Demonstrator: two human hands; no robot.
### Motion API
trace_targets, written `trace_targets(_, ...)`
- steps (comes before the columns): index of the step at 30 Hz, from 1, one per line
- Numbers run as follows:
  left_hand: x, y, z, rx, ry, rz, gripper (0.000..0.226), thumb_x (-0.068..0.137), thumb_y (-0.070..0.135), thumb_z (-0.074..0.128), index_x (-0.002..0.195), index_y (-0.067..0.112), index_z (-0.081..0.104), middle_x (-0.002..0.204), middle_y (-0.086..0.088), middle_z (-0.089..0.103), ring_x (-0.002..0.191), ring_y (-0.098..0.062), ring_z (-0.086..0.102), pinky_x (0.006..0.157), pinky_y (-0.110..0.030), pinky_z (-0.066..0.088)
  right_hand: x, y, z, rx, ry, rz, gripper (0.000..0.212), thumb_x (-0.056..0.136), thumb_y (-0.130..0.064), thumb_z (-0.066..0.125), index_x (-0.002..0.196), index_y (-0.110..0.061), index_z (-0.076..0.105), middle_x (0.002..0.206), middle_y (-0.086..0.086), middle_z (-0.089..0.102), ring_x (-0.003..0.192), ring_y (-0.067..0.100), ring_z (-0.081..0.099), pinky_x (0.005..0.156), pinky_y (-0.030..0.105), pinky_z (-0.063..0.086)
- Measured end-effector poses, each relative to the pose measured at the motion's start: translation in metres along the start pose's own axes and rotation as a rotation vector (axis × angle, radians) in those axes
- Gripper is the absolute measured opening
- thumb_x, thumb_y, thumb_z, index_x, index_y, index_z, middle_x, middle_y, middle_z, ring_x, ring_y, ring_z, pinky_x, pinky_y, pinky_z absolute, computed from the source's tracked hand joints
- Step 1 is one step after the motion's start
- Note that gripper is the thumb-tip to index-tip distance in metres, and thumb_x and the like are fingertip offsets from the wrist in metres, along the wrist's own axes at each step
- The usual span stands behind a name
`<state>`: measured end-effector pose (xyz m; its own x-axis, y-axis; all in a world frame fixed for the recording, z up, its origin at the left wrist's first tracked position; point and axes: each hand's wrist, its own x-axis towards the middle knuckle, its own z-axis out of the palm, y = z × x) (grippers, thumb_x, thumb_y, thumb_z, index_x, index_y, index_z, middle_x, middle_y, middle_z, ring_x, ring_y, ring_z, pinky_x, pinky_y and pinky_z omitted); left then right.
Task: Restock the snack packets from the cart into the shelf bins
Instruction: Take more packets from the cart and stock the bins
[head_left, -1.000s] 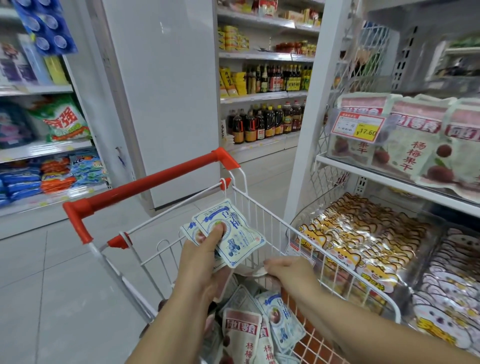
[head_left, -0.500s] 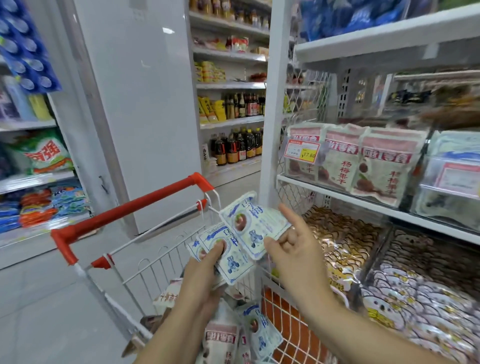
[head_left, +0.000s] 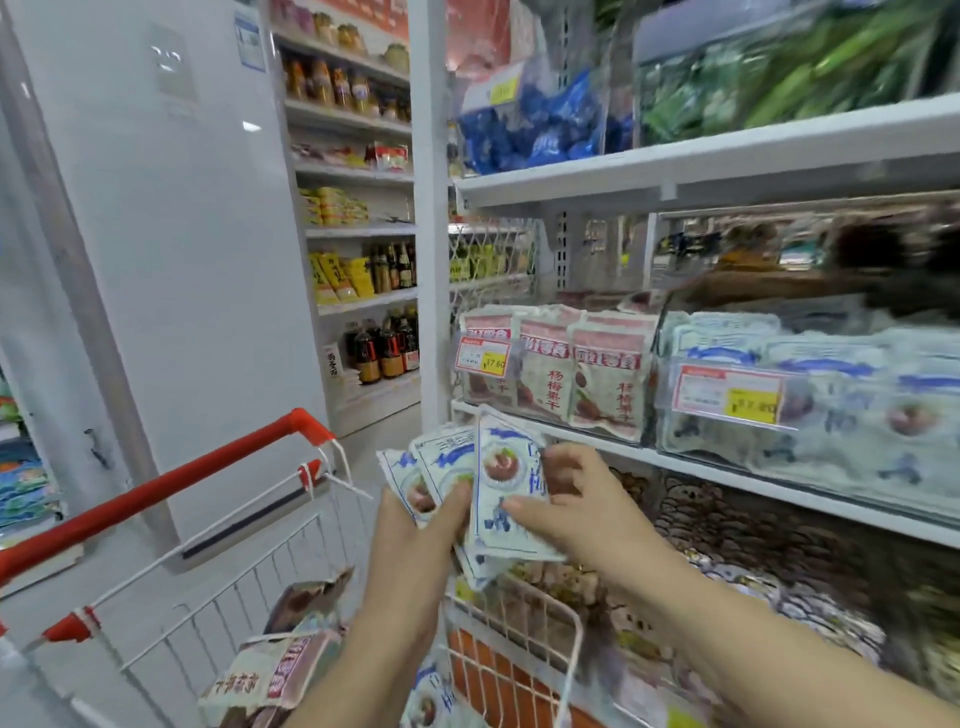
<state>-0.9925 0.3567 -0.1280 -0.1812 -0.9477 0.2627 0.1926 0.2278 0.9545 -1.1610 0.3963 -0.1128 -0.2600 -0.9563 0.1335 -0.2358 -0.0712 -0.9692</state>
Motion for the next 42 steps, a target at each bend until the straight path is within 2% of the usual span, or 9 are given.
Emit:
trace_targets(4,0.008,0.036,0.037,0.040,-0.132,0.153,0.023,0.097,0.026,0.063,0.119,0.031,0.059,0.109,0.017,0.074,0.094,0.003,0.071,0.074,-0.018,0.055,0.000,-0.039,-0.051,0.056,-0.068,-0.125,0.121,0.044,-0.051,0.097,0.143,-0.050,0.028,0.136,-0.007,0.060,0.116,0.015,0.066,0.100,0.048,0.052)
trace_targets(6,0.021,0.056,0.058,0.063,-0.210,0.198,0.025,0.098,0.029,0.062,0.122,0.030,0.057,0.112,0.016,0.074,0.101,0.000,0.070,0.082,-0.024,0.057,-0.005,-0.062,-0.078,0.013,-0.010,-0.185,0.124,0.040,-0.045,0.097,0.144,-0.048,0.029,0.132,-0.003,0.062,0.113,0.016,0.067,0.100,0.048,0.053)
trace_targets(9,0.047,0.081,0.095,0.096,-0.325,0.206,0.031,0.098,0.039,0.062,0.127,0.032,0.053,0.120,0.016,0.071,0.111,-0.006,0.068,0.096,-0.041,0.055,-0.010,-0.093,-0.115,-0.102,0.133,-0.279,0.108,0.046,-0.031,0.096,0.136,-0.041,0.037,0.122,-0.003,0.066,0.108,0.014,0.069,0.096,0.045,0.055)
trace_targets(12,0.070,0.096,0.140,0.118,-0.438,0.198,0.046,0.093,0.053,0.061,0.134,0.037,0.048,0.132,0.012,0.065,0.117,-0.012,0.065,0.093,-0.046,0.057,-0.011,-0.113,-0.150,-0.253,0.304,-0.343,0.093,0.056,-0.030,0.095,0.128,-0.039,0.037,0.116,-0.012,0.064,0.109,0.004,0.063,0.096,0.039,0.054)
trace_targets(15,0.088,0.105,0.180,0.146,-0.527,0.221,0.034,0.101,0.041,0.057,0.133,0.031,0.049,0.127,0.009,0.067,0.112,-0.010,0.068,0.096,-0.043,0.057,-0.009,-0.117,-0.181,-0.314,0.463,-0.378,0.095,0.045,-0.046,0.091,0.123,-0.038,0.038,0.112,-0.012,0.067,0.104,0.007,0.067,0.095,0.044,0.054)
trace_targets(19,0.102,0.115,0.207,0.227,-0.593,0.306,0.037,0.098,0.032,0.064,0.134,0.027,0.052,0.119,0.014,0.071,0.106,-0.001,0.069,0.089,-0.027,0.058,-0.008,-0.113,-0.210,-0.369,0.580,-0.382,0.085,0.059,-0.033,0.095,0.123,-0.030,0.039,0.109,-0.013,0.067,0.097,0.004,0.065,0.087,0.036,0.053)
trace_targets(31,0.137,0.130,0.217,0.835,-0.772,0.446,0.092,0.089,0.028,0.076,0.155,0.039,0.014,0.140,0.010,0.055,0.115,-0.011,0.063,0.098,-0.033,0.053,0.000,-0.101,-0.207,-0.631,0.498,-0.234,0.068,0.073,-0.033,0.088,0.115,-0.022,0.036,0.098,-0.010,0.062,0.081,-0.001,0.058,0.063,0.023,0.048)
trace_targets(38,0.149,0.127,0.215,1.121,-0.799,0.427,0.089,0.082,0.045,0.078,0.152,0.036,0.023,0.148,0.004,0.048,0.138,-0.021,0.038,0.112,-0.050,0.038,0.001,-0.112,-0.214,-0.772,0.401,-0.117,0.056,0.070,-0.046,0.086,0.103,-0.023,0.047,0.089,-0.009,0.061,0.076,0.007,0.060,0.058,0.028,0.046)
trace_targets(42,0.144,0.118,0.219,1.161,-0.734,0.451,0.088,0.081,0.053,0.075,0.148,0.045,0.018,0.138,-0.002,0.053,0.133,-0.025,0.037,0.098,-0.044,0.035,0.000,-0.114,-0.220,-0.760,0.464,-0.172,0.050,0.068,-0.044,0.088,0.096,-0.024,0.052,0.090,-0.007,0.065,0.076,0.009,0.061,0.060,0.030,0.047)
